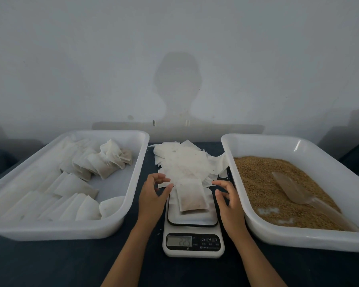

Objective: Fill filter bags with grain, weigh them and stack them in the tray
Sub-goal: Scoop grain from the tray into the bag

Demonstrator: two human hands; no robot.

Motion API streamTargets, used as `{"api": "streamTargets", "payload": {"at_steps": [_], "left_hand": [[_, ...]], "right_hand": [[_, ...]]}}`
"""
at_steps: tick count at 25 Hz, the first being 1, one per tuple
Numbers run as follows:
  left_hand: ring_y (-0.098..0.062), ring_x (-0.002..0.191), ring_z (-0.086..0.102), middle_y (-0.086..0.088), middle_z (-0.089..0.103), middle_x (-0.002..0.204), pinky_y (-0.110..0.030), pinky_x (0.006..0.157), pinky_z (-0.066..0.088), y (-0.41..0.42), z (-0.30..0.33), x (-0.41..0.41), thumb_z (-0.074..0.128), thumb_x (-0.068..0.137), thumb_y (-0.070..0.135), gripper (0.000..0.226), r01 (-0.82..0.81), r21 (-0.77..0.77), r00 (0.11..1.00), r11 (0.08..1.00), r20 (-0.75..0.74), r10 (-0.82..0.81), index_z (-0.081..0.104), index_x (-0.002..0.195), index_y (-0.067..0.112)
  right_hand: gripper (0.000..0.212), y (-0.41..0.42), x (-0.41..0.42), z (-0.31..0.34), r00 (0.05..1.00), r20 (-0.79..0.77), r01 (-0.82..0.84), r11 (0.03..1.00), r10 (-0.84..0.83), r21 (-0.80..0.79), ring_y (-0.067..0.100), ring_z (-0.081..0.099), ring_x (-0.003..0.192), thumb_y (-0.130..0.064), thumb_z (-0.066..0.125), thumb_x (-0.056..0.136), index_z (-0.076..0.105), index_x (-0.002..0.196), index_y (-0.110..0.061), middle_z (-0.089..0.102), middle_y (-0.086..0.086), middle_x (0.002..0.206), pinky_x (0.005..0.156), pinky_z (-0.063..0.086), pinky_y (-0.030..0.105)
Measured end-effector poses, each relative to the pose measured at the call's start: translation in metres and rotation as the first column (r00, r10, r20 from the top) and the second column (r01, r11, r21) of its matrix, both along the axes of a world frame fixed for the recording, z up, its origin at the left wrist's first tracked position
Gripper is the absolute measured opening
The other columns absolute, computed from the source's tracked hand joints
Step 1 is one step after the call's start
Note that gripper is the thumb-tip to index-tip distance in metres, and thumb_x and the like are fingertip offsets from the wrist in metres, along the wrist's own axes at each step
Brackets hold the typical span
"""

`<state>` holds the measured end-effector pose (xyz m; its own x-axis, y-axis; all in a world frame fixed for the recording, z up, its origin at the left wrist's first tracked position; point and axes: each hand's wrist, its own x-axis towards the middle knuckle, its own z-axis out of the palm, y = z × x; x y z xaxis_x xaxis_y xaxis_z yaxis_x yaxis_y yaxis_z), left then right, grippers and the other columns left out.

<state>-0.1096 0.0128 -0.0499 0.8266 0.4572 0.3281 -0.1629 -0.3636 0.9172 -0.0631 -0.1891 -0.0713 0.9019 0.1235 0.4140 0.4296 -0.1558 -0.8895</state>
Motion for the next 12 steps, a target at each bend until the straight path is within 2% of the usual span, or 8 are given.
{"api": "streamTargets", "payload": {"at_steps": [6, 9, 12], "left_hand": [[-0.002, 0.097, 0.057, 0.014, 0.065, 0.100, -0.017, 0.081, 0.045, -0.001, -0.005, 0.004, 0.067, 0.087, 0.020, 0.021, 0.033, 0.032, 0.999, 0.999, -0.032, -0.032, 0.055, 0.100, 0.032], [-0.005, 0.104, 0.056, 0.014, 0.063, 0.106, -0.017, 0.085, 0.045, -0.002, -0.007, 0.013, 0.060, 0.092, 0.024, 0.015, 0.126, 0.128, 0.989, 0.984, -0.099, -0.114, 0.059, 0.106, 0.029], [-0.007, 0.105, 0.058, 0.009, 0.064, 0.110, -0.020, 0.089, 0.047, -0.004, 0.000, 0.026, 0.055, 0.095, 0.028, 0.020, 0.194, 0.208, 0.972, 0.959, -0.173, -0.159, 0.060, 0.114, 0.023]], "right_hand": [[0.023, 0.000, -0.001, 0.001, 1.000, 0.011, -0.004, 1.000, 0.005, -0.009, 0.005, 0.054, 0.114, -0.009, 0.051, 0.096, 0.058, 0.112, -0.022, 0.059, -0.012, 0.117, 0.101, 0.043, 0.032], [0.023, 0.001, 0.002, -0.001, 0.999, 0.031, 0.010, 1.000, -0.010, -0.022, 0.005, 0.054, 0.114, -0.010, 0.053, 0.095, 0.059, 0.112, -0.022, 0.061, -0.013, 0.116, 0.102, 0.043, 0.036], [0.023, 0.003, 0.004, -0.001, 1.000, 0.023, -0.001, 0.999, 0.002, -0.051, 0.002, 0.053, 0.114, -0.012, 0.053, 0.095, 0.060, 0.113, -0.025, 0.061, -0.015, 0.115, 0.103, 0.042, 0.035]]}}
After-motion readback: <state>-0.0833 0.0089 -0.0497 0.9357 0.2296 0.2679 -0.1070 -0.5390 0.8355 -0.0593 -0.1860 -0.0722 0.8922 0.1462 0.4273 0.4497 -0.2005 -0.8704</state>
